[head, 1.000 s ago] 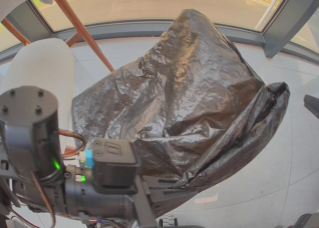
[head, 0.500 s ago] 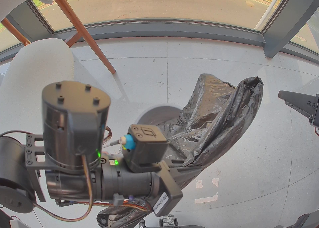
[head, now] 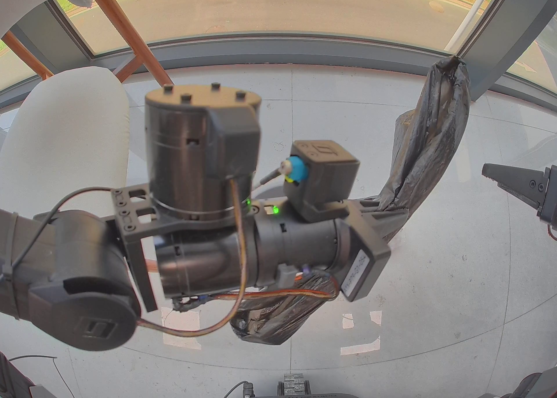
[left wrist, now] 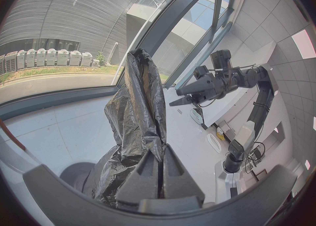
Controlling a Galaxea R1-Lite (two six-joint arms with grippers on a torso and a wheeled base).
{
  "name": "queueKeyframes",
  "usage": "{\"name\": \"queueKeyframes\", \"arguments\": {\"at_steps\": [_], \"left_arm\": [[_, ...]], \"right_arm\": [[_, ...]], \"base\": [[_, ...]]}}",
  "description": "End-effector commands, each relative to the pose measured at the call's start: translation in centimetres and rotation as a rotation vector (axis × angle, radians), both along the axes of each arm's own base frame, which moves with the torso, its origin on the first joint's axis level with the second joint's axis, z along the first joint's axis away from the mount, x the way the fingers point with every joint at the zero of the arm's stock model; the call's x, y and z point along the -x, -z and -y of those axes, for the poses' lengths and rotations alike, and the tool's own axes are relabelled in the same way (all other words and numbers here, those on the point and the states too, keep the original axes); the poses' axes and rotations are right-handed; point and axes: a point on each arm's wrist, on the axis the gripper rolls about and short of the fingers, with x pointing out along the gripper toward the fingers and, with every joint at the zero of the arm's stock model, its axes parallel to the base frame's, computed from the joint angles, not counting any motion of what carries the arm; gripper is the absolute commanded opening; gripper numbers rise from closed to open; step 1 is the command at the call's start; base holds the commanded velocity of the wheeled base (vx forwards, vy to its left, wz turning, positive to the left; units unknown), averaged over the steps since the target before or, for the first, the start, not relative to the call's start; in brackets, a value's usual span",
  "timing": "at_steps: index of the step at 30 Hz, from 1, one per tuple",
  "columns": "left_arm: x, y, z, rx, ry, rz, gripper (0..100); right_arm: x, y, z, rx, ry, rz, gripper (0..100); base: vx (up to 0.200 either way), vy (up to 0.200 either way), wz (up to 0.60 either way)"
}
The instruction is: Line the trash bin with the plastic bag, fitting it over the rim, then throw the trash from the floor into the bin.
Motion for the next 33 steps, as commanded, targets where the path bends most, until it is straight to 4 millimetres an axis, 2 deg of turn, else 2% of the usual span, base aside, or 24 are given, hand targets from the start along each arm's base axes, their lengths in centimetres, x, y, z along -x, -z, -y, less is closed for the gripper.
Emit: {"name": "queueKeyframes", "arguments": {"at_steps": [1,4,8,13,14,16,18,20,21,27,33], "left_arm": [[-0.7,4.9,-0.9,-0.133,-0.031,-0.087,0],[-0.6,6.7,-2.4,-0.189,-0.054,-0.122,0],[-0.3,6.3,-4.5,-0.201,-0.08,-0.088,0],[-0.7,5.9,-6.4,-0.213,-0.122,-0.045,0],[-0.7,5.9,-6.4,-0.213,-0.122,-0.045,0],[-0.8,5.7,-7.4,-0.217,-0.144,-0.027,0],[-0.8,5.6,-7.7,-0.215,-0.154,-0.025,0],[-0.5,5.4,-8.1,-0.211,-0.16,-0.023,0],[-0.5,5.5,-8.1,-0.211,-0.16,-0.023,0],[-0.4,4.9,-8.4,-0.198,-0.172,-0.012,0],[-1.0,4.8,-9.3,-0.196,-0.21,-0.01,0]], "right_arm": [[-0.6,0.8,1.7,0.037,0.111,-0.007,100],[-1.5,1.1,2.1,0.063,0.135,-0.008,100],[-3.2,1.2,2.1,0.066,0.15,0.023,100],[-6.3,2.1,1.6,0.071,0.146,0.034,100],[-6.3,2.1,1.6,0.071,0.146,0.034,100],[-8.8,3.2,1.1,0.078,0.14,0.049,100],[-9.8,3.6,0.9,0.077,0.142,0.062,100],[-11.8,4.7,0.3,0.067,0.14,0.075,100],[-12.7,5.3,0.1,0.065,0.142,0.067,0],[-16.2,9.0,-0.8,0.079,0.153,0.046,0],[-17.1,11.4,-3.3,0.09,0.128,0.021,0]], "base": [[0.0,0.0,0.0],[0.0,0.0,0.0],[0.0,0.0,0.0],[0.0,0.0,0.0],[0.0,0.0,0.0],[0.0,0.0,0.0],[0.0,0.0,0.0],[0.0,0.0,0.0],[0.0,0.0,0.0],[0.0,0.0,0.0],[0.0,0.0,0.0]]}}
